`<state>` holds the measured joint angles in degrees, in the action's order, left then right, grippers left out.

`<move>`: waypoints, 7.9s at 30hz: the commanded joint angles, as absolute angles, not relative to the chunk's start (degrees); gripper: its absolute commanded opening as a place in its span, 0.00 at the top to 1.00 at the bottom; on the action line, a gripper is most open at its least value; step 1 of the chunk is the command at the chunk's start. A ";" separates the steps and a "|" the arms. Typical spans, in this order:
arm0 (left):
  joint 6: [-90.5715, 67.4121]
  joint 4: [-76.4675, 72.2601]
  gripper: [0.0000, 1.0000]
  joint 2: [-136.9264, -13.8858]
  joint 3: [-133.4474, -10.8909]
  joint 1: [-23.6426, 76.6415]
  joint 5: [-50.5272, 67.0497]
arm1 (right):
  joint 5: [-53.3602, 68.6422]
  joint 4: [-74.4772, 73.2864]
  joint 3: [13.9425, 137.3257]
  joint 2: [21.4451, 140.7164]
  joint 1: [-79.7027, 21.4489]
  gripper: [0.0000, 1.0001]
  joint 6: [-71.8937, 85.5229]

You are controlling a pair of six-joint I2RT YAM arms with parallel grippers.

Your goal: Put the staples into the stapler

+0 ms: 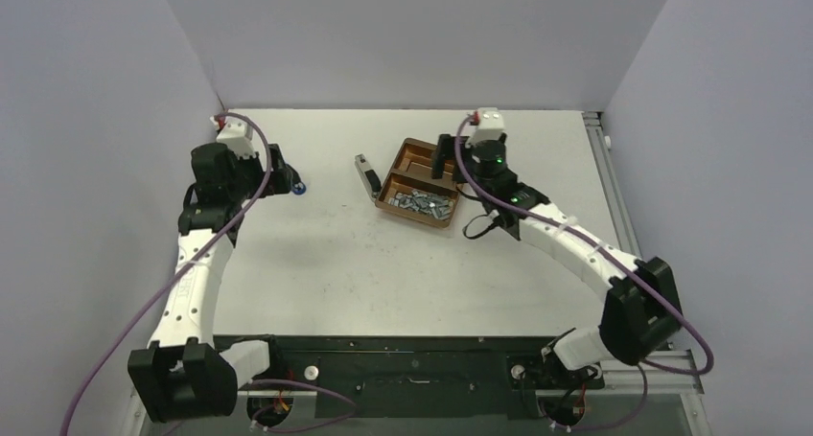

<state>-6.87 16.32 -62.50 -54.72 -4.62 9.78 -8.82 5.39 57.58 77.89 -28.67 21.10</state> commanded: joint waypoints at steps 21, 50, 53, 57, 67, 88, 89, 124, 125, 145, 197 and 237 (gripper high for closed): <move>-8.05 33.06 0.02 -100.48 -87.20 0.40 -7.52 | -10.15 1.81 86.09 109.96 -46.98 0.14 10.13; -14.50 22.37 0.39 -114.49 -87.63 3.78 -19.02 | -0.44 0.18 100.78 123.33 -42.76 0.15 11.19; -14.59 22.01 0.41 -115.26 -87.38 3.78 -19.41 | -0.46 -2.14 103.11 124.93 -42.68 0.15 10.89; -14.84 21.47 0.49 -116.38 -87.48 3.78 -19.51 | -0.45 -3.01 105.80 127.22 -42.66 0.15 10.78; -14.40 21.35 0.81 -116.30 -86.46 4.04 -20.72 | 0.81 -5.08 111.24 132.84 -42.57 0.17 11.26; -15.85 29.03 0.85 -87.76 -58.89 9.36 -11.08 | 0.42 -7.83 114.88 139.54 -43.27 0.55 14.25; -16.16 28.81 0.85 -86.45 -57.70 9.79 -10.80 | 0.44 -7.67 114.30 139.12 -43.64 0.58 14.36; -0.86 44.32 0.04 -67.54 -61.42 10.86 8.56 | -12.23 10.95 53.14 94.59 -61.41 0.65 22.69; 0.45 44.52 0.04 -67.12 -61.51 11.04 9.43 | -12.20 11.55 52.16 93.95 -61.84 0.59 22.68; 46.33 44.50 0.04 -60.56 -58.64 33.41 22.90 | -20.55 7.71 29.82 63.47 -62.47 0.33 28.09; 62.15 39.34 1.00 -72.70 -59.61 53.40 16.98 | -13.90 37.22 9.83 53.62 -71.72 0.35 8.96; 64.58 38.07 1.00 -61.45 -53.19 54.05 21.06 | -10.28 50.53 14.39 72.96 -72.07 0.65 5.77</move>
